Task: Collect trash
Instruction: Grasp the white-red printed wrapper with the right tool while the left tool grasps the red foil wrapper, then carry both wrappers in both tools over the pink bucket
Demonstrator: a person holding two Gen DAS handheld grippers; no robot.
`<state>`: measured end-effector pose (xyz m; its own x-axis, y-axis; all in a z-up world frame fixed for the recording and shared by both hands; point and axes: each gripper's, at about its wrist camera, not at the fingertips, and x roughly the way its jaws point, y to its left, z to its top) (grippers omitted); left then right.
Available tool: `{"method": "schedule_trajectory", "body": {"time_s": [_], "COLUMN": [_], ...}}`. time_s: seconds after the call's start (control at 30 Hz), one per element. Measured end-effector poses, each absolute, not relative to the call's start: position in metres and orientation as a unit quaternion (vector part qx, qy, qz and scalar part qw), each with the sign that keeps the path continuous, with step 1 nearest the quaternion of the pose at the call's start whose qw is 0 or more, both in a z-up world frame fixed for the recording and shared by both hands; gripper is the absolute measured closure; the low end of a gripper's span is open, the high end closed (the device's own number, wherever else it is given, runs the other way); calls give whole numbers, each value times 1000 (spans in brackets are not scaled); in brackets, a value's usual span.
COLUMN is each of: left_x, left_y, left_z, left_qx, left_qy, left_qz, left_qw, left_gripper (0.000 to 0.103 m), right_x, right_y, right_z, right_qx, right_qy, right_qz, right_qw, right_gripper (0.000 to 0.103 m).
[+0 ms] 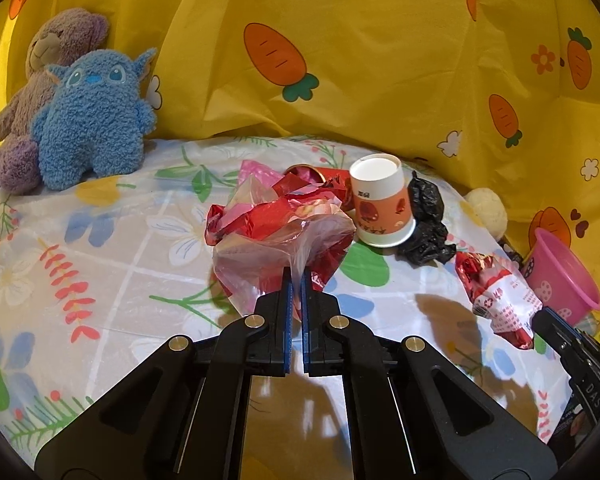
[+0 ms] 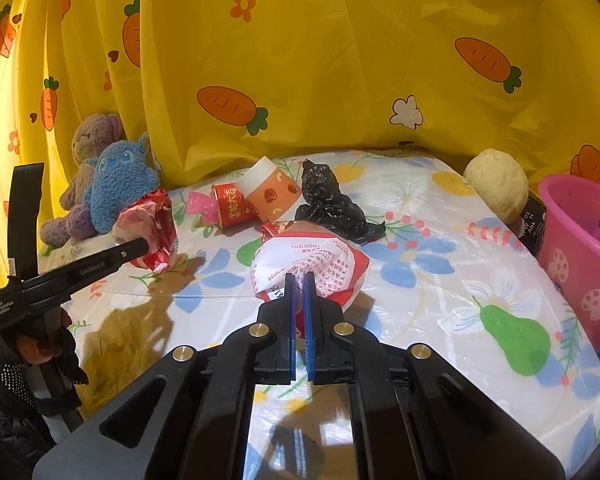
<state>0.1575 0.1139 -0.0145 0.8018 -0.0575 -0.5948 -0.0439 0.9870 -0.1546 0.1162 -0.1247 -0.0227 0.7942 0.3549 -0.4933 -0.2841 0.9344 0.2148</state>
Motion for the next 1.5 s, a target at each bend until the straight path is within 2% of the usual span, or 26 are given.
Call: {"method": "schedule_trajectory", "body": {"time_s": [0.4,0.93,1.13,1.5], "left_x": [141,166,185,225], "left_y": [43,-159,-226,-289], "left_z": [4,39,31,7], "left_qx": [-46,16,30,43], "left_qy": [300,273,281,317], "left_qz": [-71,-258,-321,-366], "left_qw": [950,927,904,874], "left_gripper": [101,101,101,101], "right_x": [103,95,97,110], "right_y": [-165,-318,-370,-409], "right_z": [-6,27,23,12], "right_qx": [82,117,134,155], "right_qy": [241,175,171,174], "right_qz": [140,-24,-78,-112], "right_qw": [957,977,973,966], "right_gripper": [99,100,100,100]}}
